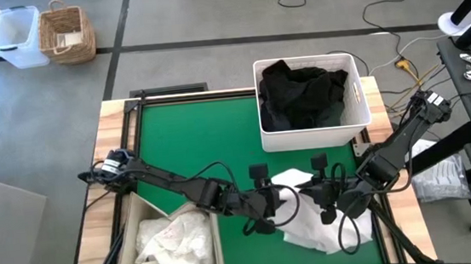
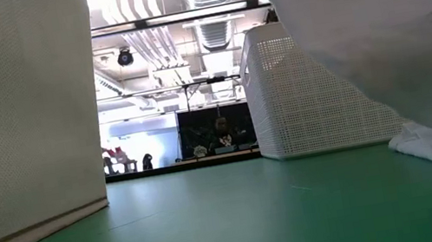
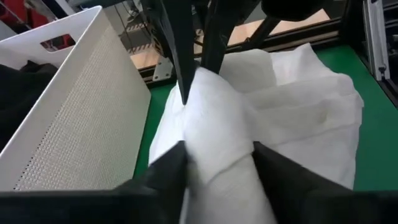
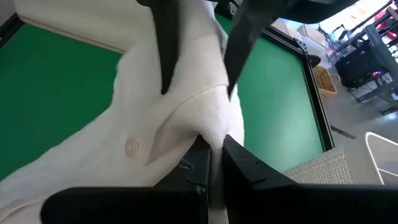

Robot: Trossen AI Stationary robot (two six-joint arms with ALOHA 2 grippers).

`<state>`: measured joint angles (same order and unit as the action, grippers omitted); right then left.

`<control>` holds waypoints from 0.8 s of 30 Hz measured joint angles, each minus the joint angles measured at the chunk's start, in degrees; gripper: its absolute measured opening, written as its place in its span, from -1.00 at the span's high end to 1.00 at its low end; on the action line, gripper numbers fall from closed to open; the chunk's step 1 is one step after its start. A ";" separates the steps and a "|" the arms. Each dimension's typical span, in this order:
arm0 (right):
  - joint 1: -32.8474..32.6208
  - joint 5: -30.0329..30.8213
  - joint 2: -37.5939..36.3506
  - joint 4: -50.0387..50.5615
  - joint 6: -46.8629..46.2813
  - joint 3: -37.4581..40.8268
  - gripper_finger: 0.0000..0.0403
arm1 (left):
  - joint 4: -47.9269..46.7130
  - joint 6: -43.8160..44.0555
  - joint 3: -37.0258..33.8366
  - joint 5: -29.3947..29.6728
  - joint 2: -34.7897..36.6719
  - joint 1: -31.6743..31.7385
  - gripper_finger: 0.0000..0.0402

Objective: Sort clothes
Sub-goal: Put the white polo shirt into the bottom left white bin

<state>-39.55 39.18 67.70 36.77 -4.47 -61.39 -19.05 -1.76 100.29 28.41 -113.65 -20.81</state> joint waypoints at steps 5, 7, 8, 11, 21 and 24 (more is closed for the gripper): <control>0.00 -0.01 0.00 0.00 0.13 0.00 0.86 | -0.47 -0.51 0.00 -0.58 0.00 0.08 0.76; 0.00 -0.02 0.00 0.00 0.09 0.00 0.80 | -0.65 -0.56 0.00 -0.58 0.00 0.08 0.92; 0.00 0.00 0.00 -0.02 0.09 0.00 0.77 | -0.85 -0.55 0.00 -0.58 0.00 0.07 0.94; 0.00 -0.02 0.00 -0.06 0.04 0.00 0.69 | -1.02 -0.63 0.00 -0.58 0.00 0.01 0.91; -0.20 -0.28 -1.94 13.19 -7.11 -6.95 0.47 | -6.36 1.64 1.30 0.97 3.17 -0.02 0.96; -0.31 -0.50 -2.93 18.75 -11.46 -9.51 0.44 | -9.28 1.77 2.88 1.90 4.25 -0.03 0.97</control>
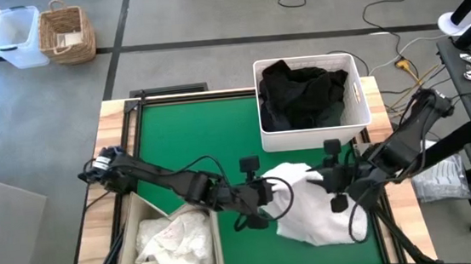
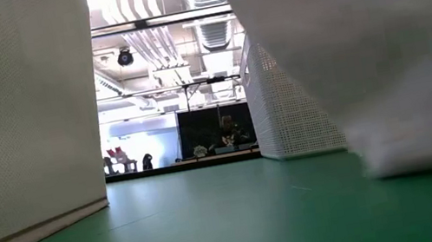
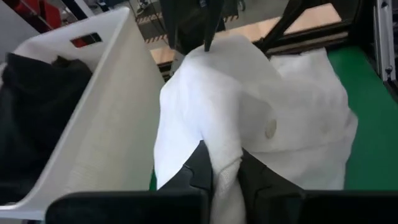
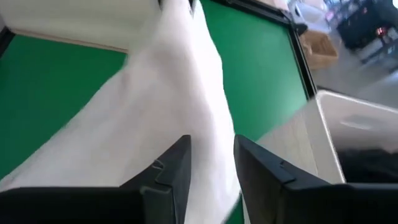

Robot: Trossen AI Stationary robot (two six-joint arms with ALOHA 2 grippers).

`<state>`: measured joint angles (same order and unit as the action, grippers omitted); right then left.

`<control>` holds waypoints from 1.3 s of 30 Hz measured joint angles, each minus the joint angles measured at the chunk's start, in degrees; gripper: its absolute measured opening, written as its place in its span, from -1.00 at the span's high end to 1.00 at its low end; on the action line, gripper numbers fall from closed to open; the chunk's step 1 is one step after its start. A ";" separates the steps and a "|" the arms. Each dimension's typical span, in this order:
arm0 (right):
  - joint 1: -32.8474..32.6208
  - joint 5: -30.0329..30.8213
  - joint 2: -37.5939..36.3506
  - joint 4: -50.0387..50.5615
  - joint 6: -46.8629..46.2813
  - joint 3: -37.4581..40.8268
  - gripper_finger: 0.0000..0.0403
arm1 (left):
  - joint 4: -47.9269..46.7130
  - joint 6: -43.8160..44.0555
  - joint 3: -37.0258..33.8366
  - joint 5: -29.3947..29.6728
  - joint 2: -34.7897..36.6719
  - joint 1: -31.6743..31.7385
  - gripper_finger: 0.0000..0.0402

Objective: Sort clothes
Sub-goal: Put the white polo shirt into the bottom left white bin

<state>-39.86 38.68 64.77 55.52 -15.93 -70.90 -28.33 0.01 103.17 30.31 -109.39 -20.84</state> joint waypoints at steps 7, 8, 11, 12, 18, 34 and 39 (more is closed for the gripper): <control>-3.10 -0.11 -5.59 5.57 -7.59 0.76 0.45 | -10.08 -1.21 8.73 0.48 1.44 -0.49 0.97; -3.75 -0.05 -6.58 6.07 -9.20 1.13 0.46 | -11.65 -1.20 10.56 0.48 1.45 -0.64 0.97; -5.50 0.75 -9.96 7.66 -14.19 2.74 0.53 | -17.27 -1.40 16.71 0.53 1.45 -0.94 0.97; -5.96 0.79 -11.07 8.05 -15.67 3.47 0.55 | -18.68 -1.40 18.76 0.64 1.47 -1.04 0.97; -6.41 0.96 -17.19 8.81 -21.57 8.89 0.66 | -23.69 -2.97 30.94 0.87 1.54 -2.04 0.97; -6.38 2.19 -20.74 7.59 -24.16 13.97 0.71 | -15.48 -6.74 31.73 1.76 13.03 -3.37 0.97; -6.36 3.45 -20.74 7.15 -24.02 14.01 0.72 | -11.52 -5.33 31.72 2.24 17.22 -4.26 0.97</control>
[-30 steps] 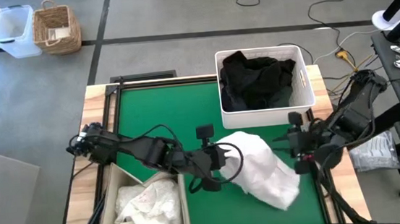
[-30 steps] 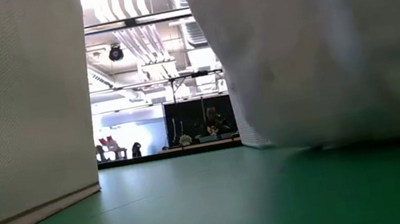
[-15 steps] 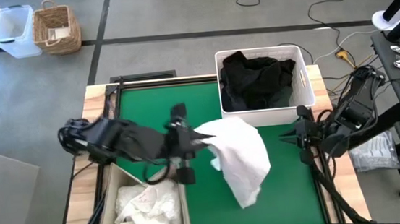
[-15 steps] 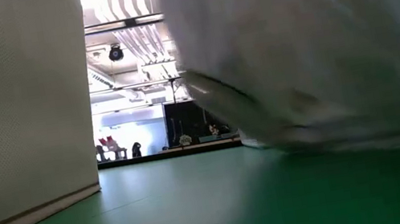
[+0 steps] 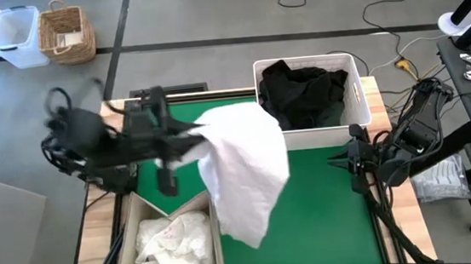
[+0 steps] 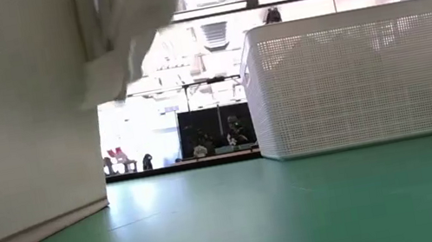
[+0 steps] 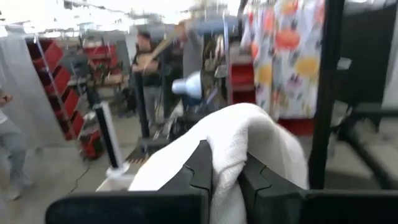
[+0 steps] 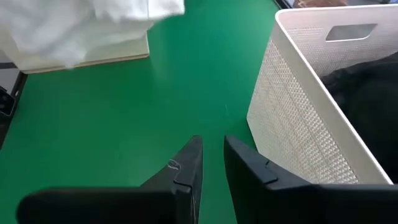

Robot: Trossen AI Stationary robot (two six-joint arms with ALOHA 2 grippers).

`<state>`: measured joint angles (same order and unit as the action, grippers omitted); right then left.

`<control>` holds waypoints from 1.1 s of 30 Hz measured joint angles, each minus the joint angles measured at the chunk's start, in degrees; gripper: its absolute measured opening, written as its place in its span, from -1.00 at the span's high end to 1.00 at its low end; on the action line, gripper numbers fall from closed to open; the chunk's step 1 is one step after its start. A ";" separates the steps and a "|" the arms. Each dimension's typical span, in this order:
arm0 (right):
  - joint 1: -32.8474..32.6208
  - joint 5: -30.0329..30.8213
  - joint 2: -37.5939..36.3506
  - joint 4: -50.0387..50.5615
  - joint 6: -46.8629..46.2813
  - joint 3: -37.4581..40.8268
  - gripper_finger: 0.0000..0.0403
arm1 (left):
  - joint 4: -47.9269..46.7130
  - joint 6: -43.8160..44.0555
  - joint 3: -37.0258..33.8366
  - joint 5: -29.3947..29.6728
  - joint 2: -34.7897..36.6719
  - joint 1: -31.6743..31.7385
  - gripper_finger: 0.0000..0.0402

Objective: Sort clothes
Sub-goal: Put the white polo shirt into the bottom left white bin

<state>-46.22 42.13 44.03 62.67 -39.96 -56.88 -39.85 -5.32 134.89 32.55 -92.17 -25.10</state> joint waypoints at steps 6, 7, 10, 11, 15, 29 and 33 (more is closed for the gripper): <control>0.00 1.57 -0.01 0.01 0.08 0.00 0.70 | 6.89 -1.45 0.05 -0.07 4.68 -0.76 0.96; 0.00 1.60 -0.02 0.00 0.08 0.00 0.70 | 7.58 -1.82 0.11 -0.06 5.38 -0.76 0.96; 0.00 1.63 -0.02 0.00 0.08 0.00 0.71 | 9.98 -2.42 0.11 -0.15 7.39 -0.77 0.96; 0.00 1.64 -0.02 -0.01 0.06 0.00 0.71 | 10.43 -2.57 0.11 -0.48 8.08 -0.82 0.96; 0.00 1.70 -0.02 0.00 0.06 0.00 0.69 | 13.02 -2.18 0.09 -3.79 10.94 -0.87 0.96; 0.11 4.61 -0.09 0.00 -0.16 0.02 0.62 | 21.14 1.10 0.11 -11.56 13.55 -4.63 0.96; 0.11 4.59 -0.09 0.00 -0.62 0.02 0.63 | 22.28 3.41 0.11 -11.58 12.51 -5.97 0.96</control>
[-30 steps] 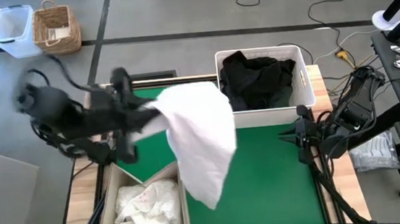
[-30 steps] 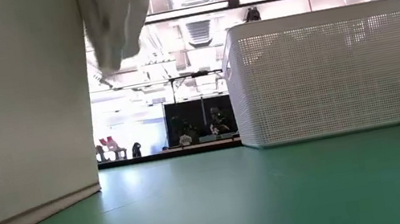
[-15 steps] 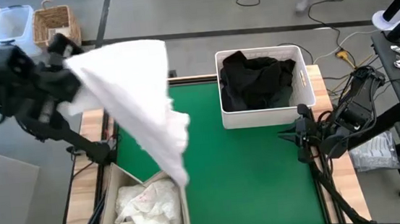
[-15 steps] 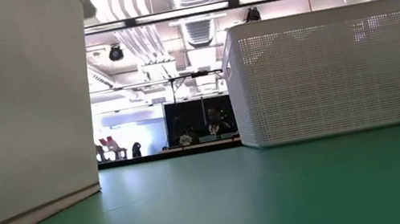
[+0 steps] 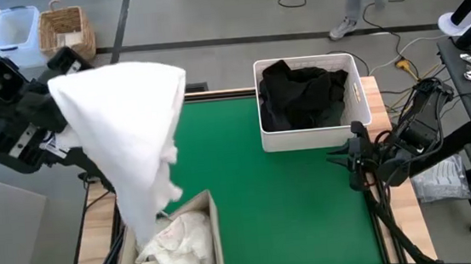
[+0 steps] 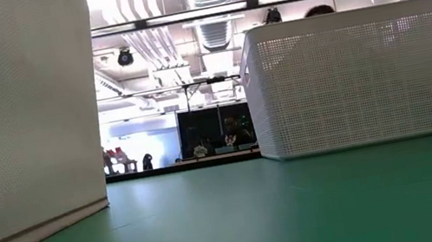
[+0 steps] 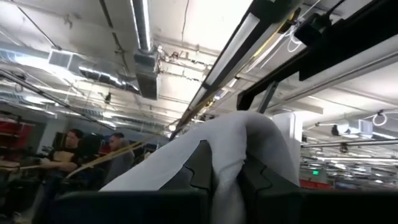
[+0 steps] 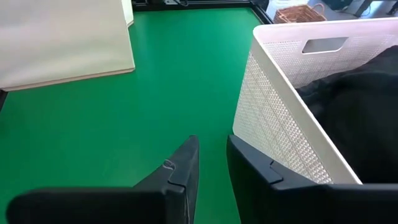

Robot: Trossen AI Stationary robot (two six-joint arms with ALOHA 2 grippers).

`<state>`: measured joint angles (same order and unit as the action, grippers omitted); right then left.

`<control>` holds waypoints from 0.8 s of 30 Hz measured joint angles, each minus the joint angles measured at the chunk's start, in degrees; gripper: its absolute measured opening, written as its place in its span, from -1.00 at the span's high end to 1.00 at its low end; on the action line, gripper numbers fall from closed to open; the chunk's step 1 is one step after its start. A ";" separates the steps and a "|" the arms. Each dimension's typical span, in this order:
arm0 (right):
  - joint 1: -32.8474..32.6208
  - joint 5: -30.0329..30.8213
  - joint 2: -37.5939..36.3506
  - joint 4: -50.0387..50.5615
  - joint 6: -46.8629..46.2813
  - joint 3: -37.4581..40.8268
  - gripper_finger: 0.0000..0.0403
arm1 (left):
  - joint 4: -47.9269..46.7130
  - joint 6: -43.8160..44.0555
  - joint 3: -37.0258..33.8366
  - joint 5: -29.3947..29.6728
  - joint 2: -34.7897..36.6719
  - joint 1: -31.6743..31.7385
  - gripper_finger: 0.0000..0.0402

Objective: Sort clothes
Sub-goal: Put the white polo shirt into the bottom left white bin

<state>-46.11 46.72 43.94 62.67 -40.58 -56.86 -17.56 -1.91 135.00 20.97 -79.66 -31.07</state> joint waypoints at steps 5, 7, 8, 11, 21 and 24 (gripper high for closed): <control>0.00 0.98 0.00 -0.02 0.03 0.00 0.63 | -3.00 0.55 0.00 4.09 -1.05 -2.27 0.96; 0.00 1.35 0.00 -0.02 0.03 0.00 0.62 | -4.25 0.59 -0.02 6.55 -1.45 -3.71 0.96; 0.00 1.35 0.00 -0.02 0.04 0.00 0.61 | -4.54 0.74 -0.03 7.25 -1.67 -4.36 0.96; 0.00 1.35 0.00 -0.02 0.04 0.00 0.60 | -4.59 1.25 -0.04 7.44 -1.99 -7.04 0.96; 0.00 3.89 -0.02 -0.02 0.07 -0.01 0.61 | -11.03 3.07 -0.11 18.72 -3.01 -20.36 0.96; 0.00 4.33 -0.02 -0.40 0.06 0.00 0.58 | -9.98 1.48 -0.02 22.25 -3.23 -24.71 0.96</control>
<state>-46.11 51.05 43.92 62.28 -40.52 -56.86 -27.54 -0.43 134.98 43.22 -82.90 -55.78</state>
